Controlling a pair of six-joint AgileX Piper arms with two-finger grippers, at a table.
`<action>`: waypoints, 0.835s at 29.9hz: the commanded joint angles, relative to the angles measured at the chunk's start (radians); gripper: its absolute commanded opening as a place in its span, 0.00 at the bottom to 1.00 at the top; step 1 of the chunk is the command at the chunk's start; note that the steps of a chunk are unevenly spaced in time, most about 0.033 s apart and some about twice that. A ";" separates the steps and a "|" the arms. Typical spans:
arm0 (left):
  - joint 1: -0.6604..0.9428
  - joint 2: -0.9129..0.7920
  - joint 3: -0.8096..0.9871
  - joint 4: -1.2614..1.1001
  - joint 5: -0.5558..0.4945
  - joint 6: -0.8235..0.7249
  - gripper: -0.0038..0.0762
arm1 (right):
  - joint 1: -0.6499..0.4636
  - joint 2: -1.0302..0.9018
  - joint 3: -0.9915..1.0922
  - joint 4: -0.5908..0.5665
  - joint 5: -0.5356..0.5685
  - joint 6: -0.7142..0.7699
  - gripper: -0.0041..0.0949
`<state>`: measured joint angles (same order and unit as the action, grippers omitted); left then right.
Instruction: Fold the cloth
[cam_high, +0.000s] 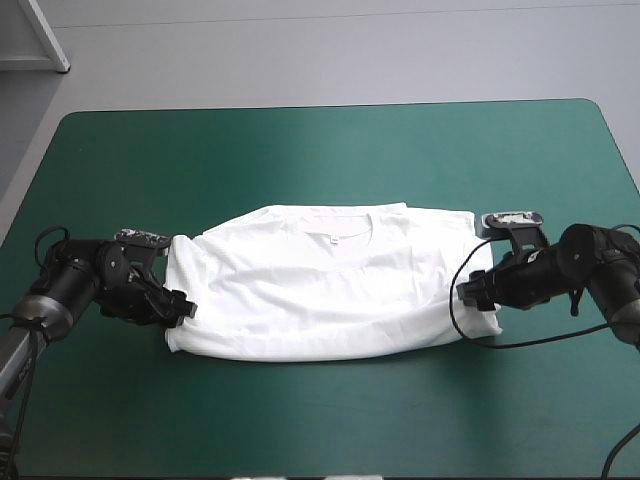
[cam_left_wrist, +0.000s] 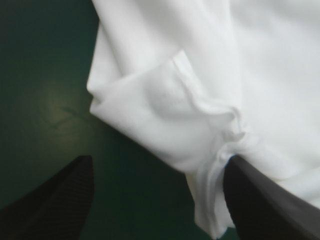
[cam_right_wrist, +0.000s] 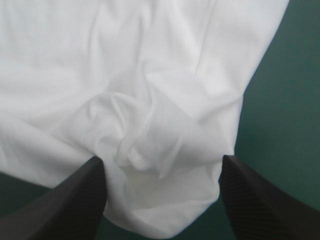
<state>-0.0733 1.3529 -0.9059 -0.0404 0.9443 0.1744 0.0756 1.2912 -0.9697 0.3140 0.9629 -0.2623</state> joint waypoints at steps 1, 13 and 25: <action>-0.001 -0.032 -0.112 -0.014 -0.049 -0.031 0.73 | 0.000 -0.026 -0.100 0.022 -0.094 -0.003 0.71; -0.001 -0.032 -0.459 0.010 0.056 -0.036 0.73 | 0.000 -0.026 -0.330 0.016 -0.054 0.031 0.71; 0.055 -0.011 -0.246 0.017 -0.162 -0.130 0.73 | 0.000 -0.043 -0.332 0.020 0.153 0.022 0.71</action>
<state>-0.0560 1.3564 -1.1889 -0.0213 0.8805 0.0855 0.0756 1.2899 -1.2677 0.3162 1.1241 -0.2326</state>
